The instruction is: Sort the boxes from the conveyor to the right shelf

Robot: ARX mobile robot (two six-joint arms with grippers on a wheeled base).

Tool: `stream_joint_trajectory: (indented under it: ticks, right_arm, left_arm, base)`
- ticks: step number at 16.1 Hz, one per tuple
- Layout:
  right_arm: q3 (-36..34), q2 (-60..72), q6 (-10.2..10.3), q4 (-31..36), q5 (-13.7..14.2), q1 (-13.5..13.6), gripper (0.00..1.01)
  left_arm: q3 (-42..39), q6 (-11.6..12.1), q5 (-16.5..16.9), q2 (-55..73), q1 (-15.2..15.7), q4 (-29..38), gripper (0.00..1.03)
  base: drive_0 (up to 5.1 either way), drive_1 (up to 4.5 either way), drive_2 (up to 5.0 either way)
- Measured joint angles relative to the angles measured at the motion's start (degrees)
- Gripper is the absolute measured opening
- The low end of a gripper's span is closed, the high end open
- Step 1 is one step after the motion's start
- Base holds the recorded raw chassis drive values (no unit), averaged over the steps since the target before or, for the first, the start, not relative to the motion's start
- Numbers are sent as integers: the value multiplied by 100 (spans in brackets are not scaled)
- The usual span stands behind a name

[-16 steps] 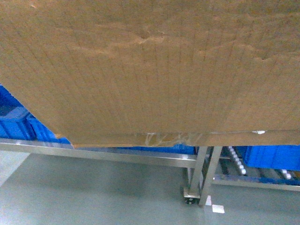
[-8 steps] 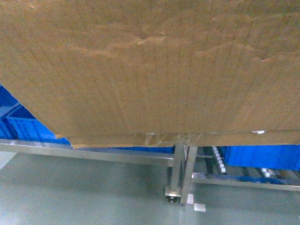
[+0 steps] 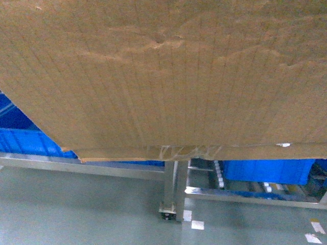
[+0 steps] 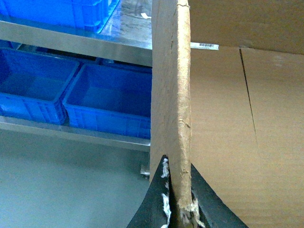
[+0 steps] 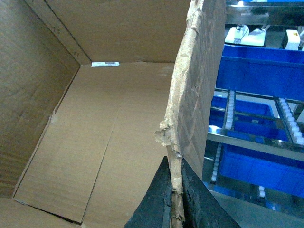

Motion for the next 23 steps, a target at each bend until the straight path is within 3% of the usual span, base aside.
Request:
stream_joint_trajectory:
  ticks: [12,23]
  right_arm:
    - [0,-2,0,22,-2,4,2]
    - [0,2,0,2,-4,4,2]
  left_arm:
    - [0,0,-4,0,2,20,2]
    - [0,0,2,2,7,-4,2]
  base:
    - [479,-168,-328]
    - [-74,-74,-74]
